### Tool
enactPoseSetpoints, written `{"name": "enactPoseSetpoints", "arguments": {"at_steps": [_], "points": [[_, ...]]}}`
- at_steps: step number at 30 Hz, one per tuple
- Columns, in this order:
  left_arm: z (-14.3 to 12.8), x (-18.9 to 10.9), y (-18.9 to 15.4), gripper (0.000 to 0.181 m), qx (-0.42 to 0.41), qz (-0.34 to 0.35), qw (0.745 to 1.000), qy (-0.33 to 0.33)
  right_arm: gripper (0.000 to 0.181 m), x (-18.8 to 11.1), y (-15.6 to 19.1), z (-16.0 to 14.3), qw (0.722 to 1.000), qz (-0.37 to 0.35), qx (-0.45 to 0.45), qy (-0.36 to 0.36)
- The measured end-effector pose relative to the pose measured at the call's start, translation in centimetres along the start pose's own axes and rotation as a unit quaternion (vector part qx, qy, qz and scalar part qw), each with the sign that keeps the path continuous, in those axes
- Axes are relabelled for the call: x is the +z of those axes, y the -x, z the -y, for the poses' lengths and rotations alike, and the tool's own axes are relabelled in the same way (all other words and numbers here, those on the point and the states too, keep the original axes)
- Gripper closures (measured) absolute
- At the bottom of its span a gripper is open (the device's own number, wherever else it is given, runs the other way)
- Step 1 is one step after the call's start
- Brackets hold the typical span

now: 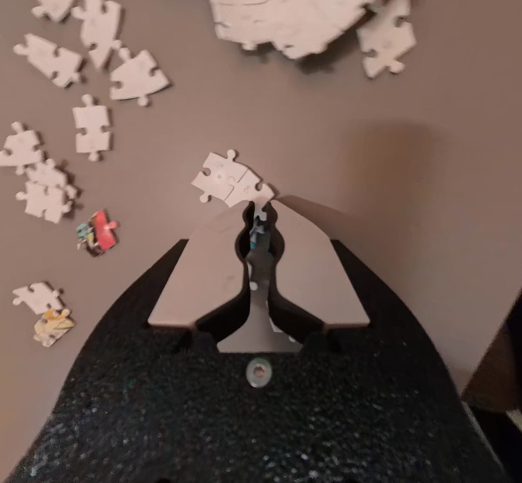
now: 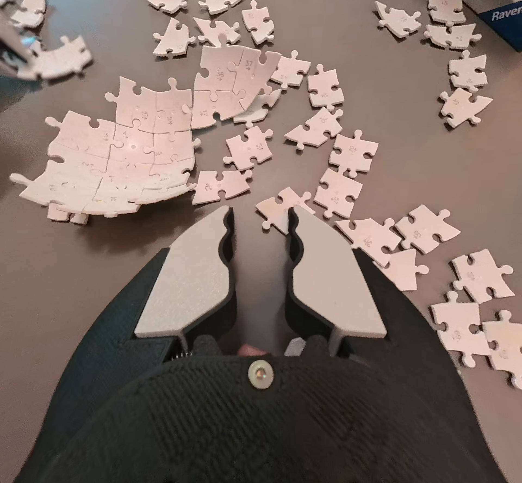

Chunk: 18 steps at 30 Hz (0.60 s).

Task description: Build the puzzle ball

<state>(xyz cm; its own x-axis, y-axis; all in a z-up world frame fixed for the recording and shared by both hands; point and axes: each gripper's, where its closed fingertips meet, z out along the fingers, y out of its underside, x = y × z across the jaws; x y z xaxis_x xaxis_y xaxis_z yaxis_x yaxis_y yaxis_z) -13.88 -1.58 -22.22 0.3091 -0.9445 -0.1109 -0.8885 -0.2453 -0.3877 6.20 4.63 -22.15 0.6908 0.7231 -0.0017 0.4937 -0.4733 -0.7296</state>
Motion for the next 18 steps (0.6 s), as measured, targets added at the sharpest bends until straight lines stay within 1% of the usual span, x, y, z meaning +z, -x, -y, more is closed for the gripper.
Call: {"name": "enactPoseSetpoints", "arguments": {"at_steps": [2, 4, 7, 11, 14, 16, 18], "points": [[-0.4, 0.0, -1.4, 0.173, 0.026, -0.02, 0.999, 0.009, 0.144, -0.2, -0.1, -0.1, 1.0, 0.005, 0.003, -0.001], [-0.6, 0.0, -1.8, 0.171, 0.043, -0.017, 0.999, 0.014, 0.148, -0.4, -0.8, -0.4, 1.0, -0.006, 0.006, 0.0], [-0.9, -0.2, -2.2, 0.168, 0.042, -0.027, 0.999, 0.017, 0.136, -0.6, -0.3, -0.5, 1.0, 0.018, 0.0, 0.0], [-1.0, -1.3, -2.6, 0.154, 0.028, -0.057, 0.998, 0.009, 0.133, -0.7, -0.4, -0.8, 1.0, 0.016, -0.02, 0.003], [0.4, -2.9, -1.9, 0.151, 0.009, -0.057, 0.998, -0.033, 0.129, -1.1, -0.8, -1.2, 1.0, 0.01, -0.029, 0.004], [2.1, -3.5, -0.7, 0.152, -0.003, -0.037, 0.997, -0.063, 0.129, -1.3, -1.3, -1.4, 1.0, 0.007, -0.019, 0.004], [3.7, -3.4, 0.7, 0.152, -0.014, -0.013, 0.997, -0.075, 0.128, -1.5, -1.5, -1.5, 1.0, 0.01, -0.014, 0.003]]}}
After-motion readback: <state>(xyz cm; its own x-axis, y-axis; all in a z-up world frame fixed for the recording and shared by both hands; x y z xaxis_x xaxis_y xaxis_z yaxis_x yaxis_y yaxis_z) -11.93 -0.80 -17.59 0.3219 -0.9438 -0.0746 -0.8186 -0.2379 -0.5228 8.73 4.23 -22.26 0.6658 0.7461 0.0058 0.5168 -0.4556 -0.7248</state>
